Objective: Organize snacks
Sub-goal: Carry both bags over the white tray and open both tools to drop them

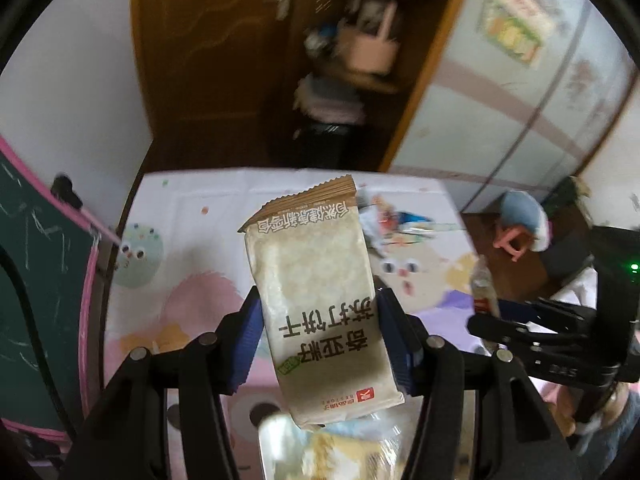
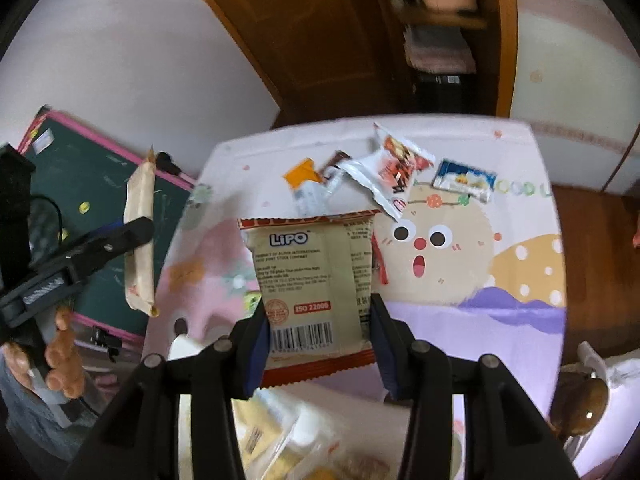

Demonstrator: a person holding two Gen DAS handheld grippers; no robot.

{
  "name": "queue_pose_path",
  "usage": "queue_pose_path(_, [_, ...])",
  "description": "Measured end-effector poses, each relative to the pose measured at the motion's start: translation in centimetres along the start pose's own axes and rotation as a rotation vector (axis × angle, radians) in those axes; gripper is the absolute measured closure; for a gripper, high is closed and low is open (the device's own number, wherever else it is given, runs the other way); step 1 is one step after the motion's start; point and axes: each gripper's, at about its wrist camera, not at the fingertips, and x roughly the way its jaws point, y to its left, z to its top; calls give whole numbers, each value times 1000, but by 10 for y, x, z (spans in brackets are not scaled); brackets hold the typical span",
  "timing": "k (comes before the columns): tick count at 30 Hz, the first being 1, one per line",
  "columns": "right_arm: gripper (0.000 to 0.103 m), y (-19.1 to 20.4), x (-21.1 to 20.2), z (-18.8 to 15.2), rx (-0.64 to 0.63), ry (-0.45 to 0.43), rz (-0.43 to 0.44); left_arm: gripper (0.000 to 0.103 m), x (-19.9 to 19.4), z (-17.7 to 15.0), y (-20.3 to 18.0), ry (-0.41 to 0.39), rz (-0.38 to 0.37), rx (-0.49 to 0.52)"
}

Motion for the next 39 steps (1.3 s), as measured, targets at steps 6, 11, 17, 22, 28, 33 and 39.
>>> queue_pose_path(6, [57,42,-70,-61,-102,-141,-69,48,-90,-61,-34,-69,-67,102])
queue_pose_path(11, [57,71,-103,-129,-134,-232,-123,48,-120,-122,-58,-90,-70,174])
queue_pose_path(17, [56,78,-85,-176,-113,-192,-153,48,-102,-179,-69,-44,-106,168])
queue_pose_path(22, [53,69,-60,-191,-70,-52,-135,35,-65,-206,-69,70,-22,228])
queue_pose_path(28, [47,54,-68,-190,5,-45,-177,15,-70,-216,-76,58,15,270])
queue_pose_path(33, [46,48,-56,-189,54,2,-120,15,-67,-209,-75,62,37,273])
queue_pose_path(39, [46,49,-41,-182,53,38,-100,15,-54,-196,-66,81,34,242])
